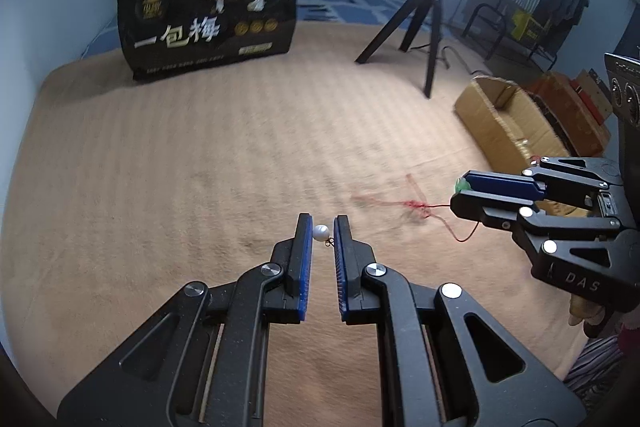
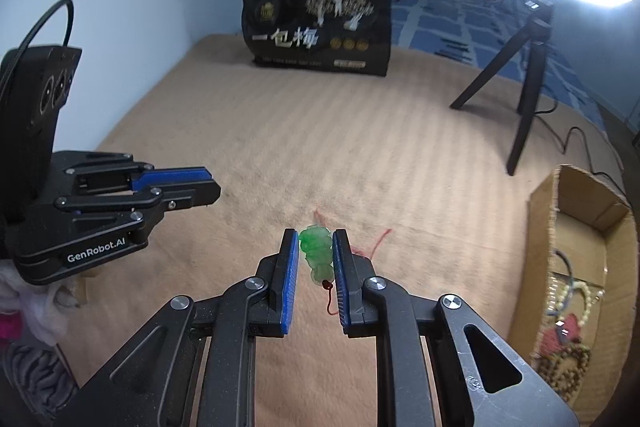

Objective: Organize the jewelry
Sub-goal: 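Carry pearl in left tool and jade pendant in right tool over box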

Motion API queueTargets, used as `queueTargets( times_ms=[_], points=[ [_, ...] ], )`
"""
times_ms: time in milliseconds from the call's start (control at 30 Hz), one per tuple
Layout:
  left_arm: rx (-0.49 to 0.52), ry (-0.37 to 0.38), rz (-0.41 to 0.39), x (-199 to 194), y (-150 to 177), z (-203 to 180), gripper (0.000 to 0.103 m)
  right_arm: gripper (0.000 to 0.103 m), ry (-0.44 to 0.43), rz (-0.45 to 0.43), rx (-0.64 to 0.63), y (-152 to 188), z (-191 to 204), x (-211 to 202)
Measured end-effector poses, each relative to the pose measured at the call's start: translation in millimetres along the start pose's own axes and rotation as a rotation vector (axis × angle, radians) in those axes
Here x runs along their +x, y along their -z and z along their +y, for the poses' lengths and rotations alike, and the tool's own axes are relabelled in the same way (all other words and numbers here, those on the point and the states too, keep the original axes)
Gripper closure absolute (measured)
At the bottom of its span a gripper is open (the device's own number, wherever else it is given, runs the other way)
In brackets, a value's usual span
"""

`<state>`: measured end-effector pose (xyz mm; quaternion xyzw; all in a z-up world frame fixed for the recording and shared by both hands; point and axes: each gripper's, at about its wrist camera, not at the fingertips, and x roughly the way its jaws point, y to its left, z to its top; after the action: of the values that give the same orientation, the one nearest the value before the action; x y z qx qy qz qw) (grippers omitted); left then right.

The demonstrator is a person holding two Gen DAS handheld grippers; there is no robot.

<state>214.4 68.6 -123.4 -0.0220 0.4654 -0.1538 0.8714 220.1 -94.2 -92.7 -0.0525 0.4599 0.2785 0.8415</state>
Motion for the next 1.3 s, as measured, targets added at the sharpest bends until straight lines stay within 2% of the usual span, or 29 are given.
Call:
queueTargets(
  times_ms=[233,533,1033,1300],
  points=[
    [0.054,0.03,-0.045,-28,-5,-35,0.094,0.088,0.008,-0.051,0.046,2,-15,-42],
    [0.111,0.082,-0.063,-44,-11,-84,0.094,0.088,0.034,-0.12,0.101,16,-50,-97],
    [0.197,0.172,-0.072,-40,-23,-170,0.094,0.088,0.139,-0.221,0.214,52,-127,-174],
    [0.235,0.224,-0.064,-30,-27,-213,0.094,0.088,0.18,-0.227,0.266,66,-159,-181]
  ],
)
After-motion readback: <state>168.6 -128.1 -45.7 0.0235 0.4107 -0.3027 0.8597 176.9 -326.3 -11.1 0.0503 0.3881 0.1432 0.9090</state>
